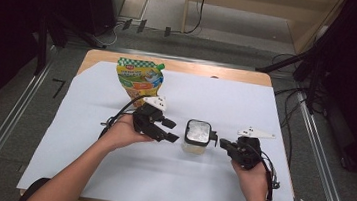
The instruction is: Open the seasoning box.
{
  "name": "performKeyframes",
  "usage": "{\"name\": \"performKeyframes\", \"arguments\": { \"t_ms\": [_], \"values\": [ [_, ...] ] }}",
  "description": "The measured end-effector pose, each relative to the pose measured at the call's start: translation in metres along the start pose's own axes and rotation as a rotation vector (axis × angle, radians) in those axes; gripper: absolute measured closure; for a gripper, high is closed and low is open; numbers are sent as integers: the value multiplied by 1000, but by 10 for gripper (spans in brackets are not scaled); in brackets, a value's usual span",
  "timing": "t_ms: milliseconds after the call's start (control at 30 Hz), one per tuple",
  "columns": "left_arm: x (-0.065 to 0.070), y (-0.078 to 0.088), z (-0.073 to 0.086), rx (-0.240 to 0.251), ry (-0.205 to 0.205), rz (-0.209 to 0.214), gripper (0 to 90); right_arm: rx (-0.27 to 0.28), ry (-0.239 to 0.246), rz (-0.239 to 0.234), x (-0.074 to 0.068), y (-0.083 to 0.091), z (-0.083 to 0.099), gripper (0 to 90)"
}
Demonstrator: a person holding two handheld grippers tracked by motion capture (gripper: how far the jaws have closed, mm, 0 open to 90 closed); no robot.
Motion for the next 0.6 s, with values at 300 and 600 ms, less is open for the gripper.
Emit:
{"name": "performKeyframes", "arguments": {
  "t_ms": [300, 600],
  "values": [
    [-9, -4, -13, 19, 15, 65, 336, -17, -5, 46, -4, -13, 1, 900],
    [-13, -11, -7, 0, -13, 65, 275, 26, -3, 85, -6, -25, -8, 900]
  ]
}}
Point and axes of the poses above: each handheld gripper's, and its own axes: y roughly backward along the jaws, z roughly out of its underside, x roughly to its right, the point moved 9 cm from there along -y, roughly forward along the jaws, and after that the axes turned 15 degrees about z, right-handed, at the moved point
